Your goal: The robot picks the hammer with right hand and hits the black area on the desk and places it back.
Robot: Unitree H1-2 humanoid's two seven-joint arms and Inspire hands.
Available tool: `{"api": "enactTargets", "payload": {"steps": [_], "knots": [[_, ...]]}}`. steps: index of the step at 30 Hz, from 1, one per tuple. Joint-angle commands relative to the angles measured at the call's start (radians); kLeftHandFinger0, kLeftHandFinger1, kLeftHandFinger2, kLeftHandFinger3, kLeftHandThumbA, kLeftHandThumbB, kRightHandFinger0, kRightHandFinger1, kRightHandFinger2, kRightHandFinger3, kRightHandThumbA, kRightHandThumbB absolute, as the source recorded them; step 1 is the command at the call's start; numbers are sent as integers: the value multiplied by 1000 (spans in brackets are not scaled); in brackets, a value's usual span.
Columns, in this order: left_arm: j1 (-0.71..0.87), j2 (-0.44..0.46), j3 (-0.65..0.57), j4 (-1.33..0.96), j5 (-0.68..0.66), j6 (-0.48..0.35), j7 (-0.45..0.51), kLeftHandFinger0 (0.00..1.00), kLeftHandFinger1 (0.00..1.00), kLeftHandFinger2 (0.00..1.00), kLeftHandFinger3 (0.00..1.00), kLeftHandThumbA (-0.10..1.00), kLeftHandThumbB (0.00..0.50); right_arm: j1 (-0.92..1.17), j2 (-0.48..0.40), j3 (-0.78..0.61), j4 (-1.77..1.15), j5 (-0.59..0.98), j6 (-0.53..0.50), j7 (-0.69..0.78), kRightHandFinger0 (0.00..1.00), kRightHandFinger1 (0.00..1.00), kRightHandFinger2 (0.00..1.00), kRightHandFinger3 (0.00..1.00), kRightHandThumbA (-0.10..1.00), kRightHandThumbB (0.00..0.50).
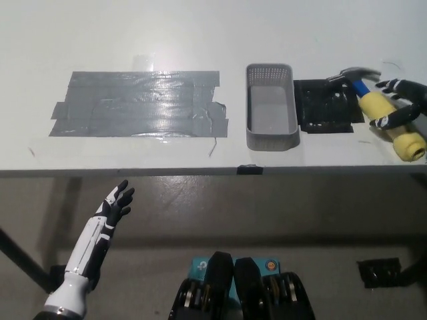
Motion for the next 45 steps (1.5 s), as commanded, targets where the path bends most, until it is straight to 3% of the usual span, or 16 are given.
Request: {"api": "enactTargets", "payload": {"steps": [1, 6, 8, 11, 14, 16, 17, 20, 23, 25, 30, 32, 33, 35, 38, 45], "knots": [[-8, 12, 6, -28, 11, -24, -4, 1000, 1000, 1000, 1000, 1000, 1, -77, -47, -16, -44, -40, -21, -167, 1000, 1000, 1000, 1000, 850, 395], [-7, 14, 8, -27, 11, -29, -4, 1000, 1000, 1000, 1000, 1000, 0, -98, -95, -90, -84, -37, -54, -355, 1000, 1000, 1000, 1000, 910, 392], [-6, 14, 9, -29, 10, -21, -4, 1000, 1000, 1000, 1000, 1000, 1, -120, -114, -131, -84, -48, -105, -536, 1000, 1000, 1000, 1000, 944, 412], [-15, 15, 13, -27, 4, -22, -4, 1000, 1000, 1000, 1000, 1000, 0, -125, -136, -215, -206, -38, -154, -653, 1000, 1000, 1000, 1000, 1000, 340], [-27, 15, 12, -20, 9, -23, -2, 1000, 1000, 1000, 1000, 1000, 0, -88, -133, -296, -438, -37, -163, -655, 1000, 1000, 1000, 1000, 1000, 359], [-30, 16, 11, -15, 12, -27, -2, 1000, 1000, 1000, 1000, 1000, 0, -31, -103, -356, -663, -7, -126, -581, 1000, 1000, 1000, 1000, 1000, 389], [-35, 16, 12, -12, 13, -27, -1, 1000, 1000, 1000, 1000, 1000, 1, 9, -79, -384, -803, 41, -100, -504, 1000, 1000, 1000, 1000, 1000, 365], [-38, 14, 8, -10, 12, -36, -3, 1000, 1000, 1000, 1000, 1000, 1, 166, -17, -385, -1172, 74, -38, -389, 1000, 1000, 1000, 1000, 1000, 346], [-48, 10, 8, -9, 3, -32, -6, 1000, 1000, 1000, 1000, 1000, 16, 325, 44, -357, -1439, 66, 22, -339, 1000, 1000, 1000, 1000, 1000, 396], [-50, 8, 4, -5, 2, -43, -8, 1000, 1000, 1000, 1000, 1000, 11, 462, 98, -327, -1531, 81, -39, -355, 1000, 1000, 1000, 1000, 1000, 352], [-48, 2, 0, -9, 12, -50, -2, 1000, 1000, 1000, 1000, 1000, 19, 724, 218, -255, -1584, 42, -138, -409, 1000, 1000, 1000, 1000, 1000, 316], [-41, 3, 1, -11, 10, -51, -3, 1000, 1000, 1000, 1000, 1000, 21, 792, 239, -241, -1566, 37, -171, -412, 1000, 1000, 1000, 1000, 1000, 331], [-35, 4, 2, -9, 5, -54, -4, 1000, 1000, 1000, 1000, 1000, 22, 858, 253, -230, -1510, 53, -245, -427, 1000, 1000, 1000, 1000, 1000, 328], [-22, 6, 2, -11, -2, -53, -9, 1000, 1000, 1000, 1000, 1000, 16, 907, 267, -234, -1479, 47, -274, -434, 1000, 1000, 1000, 1000, 1000, 339], [-16, 2, -3, -4, 3, -61, -9, 1000, 1000, 1000, 1000, 1000, 5, 956, 280, -254, -1436, 38, -338, -453, 1000, 1000, 1000, 1000, 1000, 292], [-24, -4, 1, 0, 8, -44, 2, 1000, 1000, 1000, 1000, 1000, 8, 983, 331, -287, -1387, 83, -409, -456, 1000, 1000, 1000, 1000, 1000, 269]]}}
